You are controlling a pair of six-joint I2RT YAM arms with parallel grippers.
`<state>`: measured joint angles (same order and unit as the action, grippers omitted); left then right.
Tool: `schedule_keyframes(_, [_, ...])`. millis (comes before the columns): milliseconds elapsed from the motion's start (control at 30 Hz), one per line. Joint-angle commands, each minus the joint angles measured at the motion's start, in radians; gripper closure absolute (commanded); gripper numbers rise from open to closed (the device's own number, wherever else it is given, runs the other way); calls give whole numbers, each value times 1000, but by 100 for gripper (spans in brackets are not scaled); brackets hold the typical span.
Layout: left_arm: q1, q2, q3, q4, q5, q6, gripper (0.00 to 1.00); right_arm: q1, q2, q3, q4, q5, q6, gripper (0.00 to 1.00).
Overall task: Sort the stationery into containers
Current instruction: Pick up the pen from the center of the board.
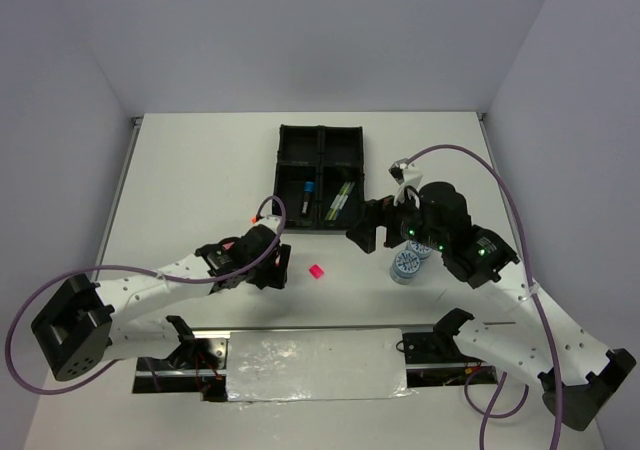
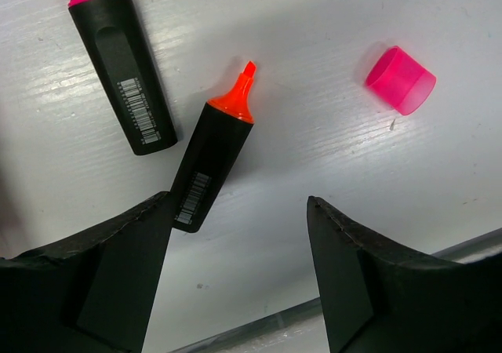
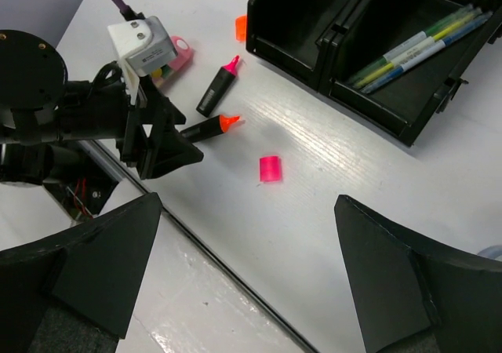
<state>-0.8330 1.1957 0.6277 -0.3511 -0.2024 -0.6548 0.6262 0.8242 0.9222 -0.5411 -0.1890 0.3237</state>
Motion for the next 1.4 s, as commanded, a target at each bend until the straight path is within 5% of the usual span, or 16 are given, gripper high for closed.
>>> schedule_keyframes(0, [-5, -10, 32, 32, 15, 15, 19, 7, 3, 15, 0, 26, -3, 0])
schedule_keyframes(567, [-5, -31, 92, -15, -19, 24, 20, 7, 26, 30, 7, 43, 14, 0])
schedule_keyframes(1367, [-5, 171, 58, 101, -8, 78, 26, 7, 9, -11, 13, 49, 12, 0])
